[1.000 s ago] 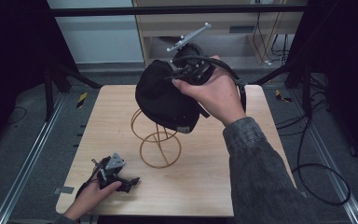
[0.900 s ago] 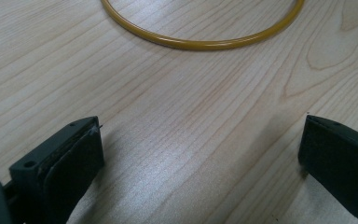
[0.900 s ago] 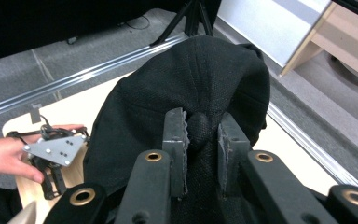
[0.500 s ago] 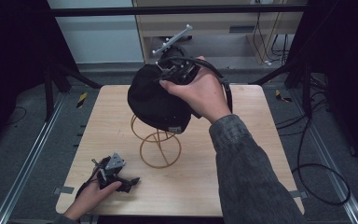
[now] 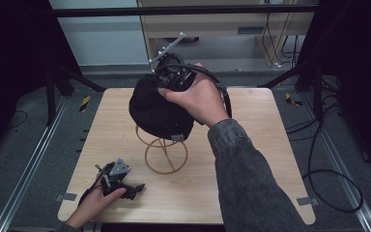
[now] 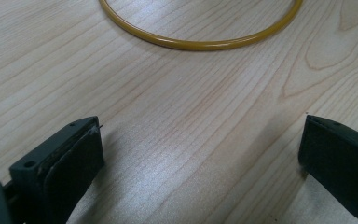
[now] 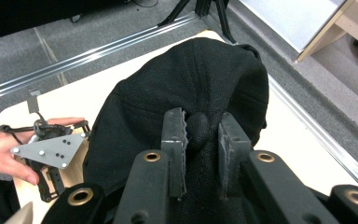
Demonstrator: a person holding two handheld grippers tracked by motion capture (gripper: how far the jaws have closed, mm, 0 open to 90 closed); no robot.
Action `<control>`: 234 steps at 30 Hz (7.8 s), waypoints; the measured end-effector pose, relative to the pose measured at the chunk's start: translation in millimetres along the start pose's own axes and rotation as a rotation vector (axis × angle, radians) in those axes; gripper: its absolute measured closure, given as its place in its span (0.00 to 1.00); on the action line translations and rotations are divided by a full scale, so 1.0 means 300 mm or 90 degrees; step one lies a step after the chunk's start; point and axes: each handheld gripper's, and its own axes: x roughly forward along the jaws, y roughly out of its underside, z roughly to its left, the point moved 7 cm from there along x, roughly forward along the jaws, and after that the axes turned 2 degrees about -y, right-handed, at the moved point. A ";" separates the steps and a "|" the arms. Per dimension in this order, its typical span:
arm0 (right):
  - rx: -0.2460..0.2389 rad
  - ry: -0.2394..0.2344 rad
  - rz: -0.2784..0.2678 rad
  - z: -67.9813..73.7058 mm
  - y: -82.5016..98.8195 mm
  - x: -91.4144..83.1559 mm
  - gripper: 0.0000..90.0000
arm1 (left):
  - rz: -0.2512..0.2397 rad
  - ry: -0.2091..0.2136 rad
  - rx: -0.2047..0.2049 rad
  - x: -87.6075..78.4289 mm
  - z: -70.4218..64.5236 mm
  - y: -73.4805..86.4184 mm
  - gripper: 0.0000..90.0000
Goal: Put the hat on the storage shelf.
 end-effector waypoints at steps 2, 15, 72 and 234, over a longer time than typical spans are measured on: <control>-0.001 -0.002 0.004 0.004 0.002 0.010 0.84 | 0.000 0.000 0.000 0.000 0.000 0.000 0.00; 0.001 -0.010 0.029 0.015 0.030 0.066 0.83 | -0.002 0.000 0.000 0.001 0.000 -0.001 0.00; -0.007 -0.028 0.070 0.055 0.073 0.106 0.73 | -0.003 0.001 0.000 0.002 -0.003 -0.002 0.00; 0.201 0.055 0.061 0.023 1.133 0.171 0.14 | -0.002 0.002 0.001 0.002 -0.004 -0.001 0.00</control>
